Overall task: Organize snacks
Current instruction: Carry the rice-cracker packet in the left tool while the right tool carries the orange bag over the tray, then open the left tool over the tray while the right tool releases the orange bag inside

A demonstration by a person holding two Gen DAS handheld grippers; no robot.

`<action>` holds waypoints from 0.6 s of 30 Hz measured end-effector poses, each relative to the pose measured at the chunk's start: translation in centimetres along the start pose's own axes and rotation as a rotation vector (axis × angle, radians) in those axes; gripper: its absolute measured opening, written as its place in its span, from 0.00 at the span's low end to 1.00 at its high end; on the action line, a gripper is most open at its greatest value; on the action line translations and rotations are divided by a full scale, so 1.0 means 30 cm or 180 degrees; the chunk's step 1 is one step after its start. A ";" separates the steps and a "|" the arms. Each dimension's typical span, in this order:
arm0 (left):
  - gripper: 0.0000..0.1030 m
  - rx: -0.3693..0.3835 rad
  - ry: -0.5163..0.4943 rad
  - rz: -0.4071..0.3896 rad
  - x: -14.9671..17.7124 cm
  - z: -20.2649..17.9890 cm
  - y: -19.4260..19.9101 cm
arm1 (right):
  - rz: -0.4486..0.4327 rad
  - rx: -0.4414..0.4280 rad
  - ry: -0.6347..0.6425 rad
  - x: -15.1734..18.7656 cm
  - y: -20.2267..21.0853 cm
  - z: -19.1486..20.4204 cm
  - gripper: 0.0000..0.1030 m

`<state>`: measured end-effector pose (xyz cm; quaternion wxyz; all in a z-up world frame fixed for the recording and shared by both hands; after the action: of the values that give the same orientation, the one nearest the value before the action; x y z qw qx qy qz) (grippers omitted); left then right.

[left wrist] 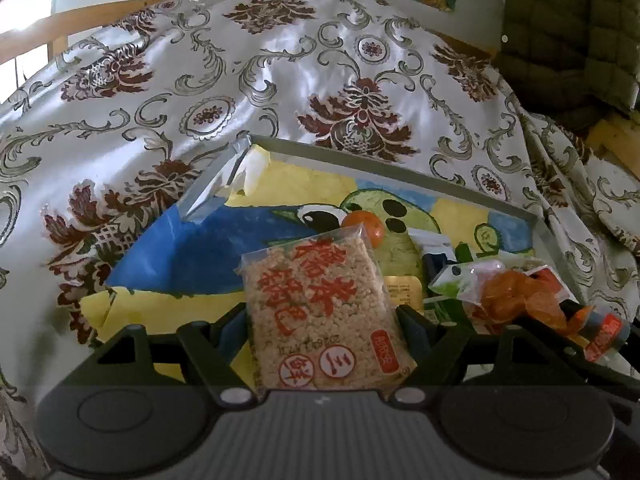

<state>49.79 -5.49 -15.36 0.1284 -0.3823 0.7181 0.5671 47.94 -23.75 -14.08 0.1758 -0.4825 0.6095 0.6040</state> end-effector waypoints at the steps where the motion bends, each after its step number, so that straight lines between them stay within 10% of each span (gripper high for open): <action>1: 0.84 0.0025 0.0037 0.0013 -0.001 0.001 0.008 | -0.0009 -0.0017 -0.0047 -0.001 0.006 0.000 0.53; 18: 1.00 0.0332 0.0225 -0.0658 -0.077 0.051 0.410 | -0.0559 0.0162 -0.0498 -0.124 0.310 -0.068 0.97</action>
<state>42.42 -2.37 -5.63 0.1805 -0.4668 0.7075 0.4990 43.01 -26.02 -5.42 0.2873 -0.4808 0.5644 0.6064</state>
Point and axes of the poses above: each gripper's, at about its wrist camera, not at the fingertips, and y roughly against the way its jaws point, z to its left, x to its underside, the point moved 7 cm from there along -y, roughly the way its jaws point, and after that the axes turned 14 degrees about y, right-handed, at the moved point
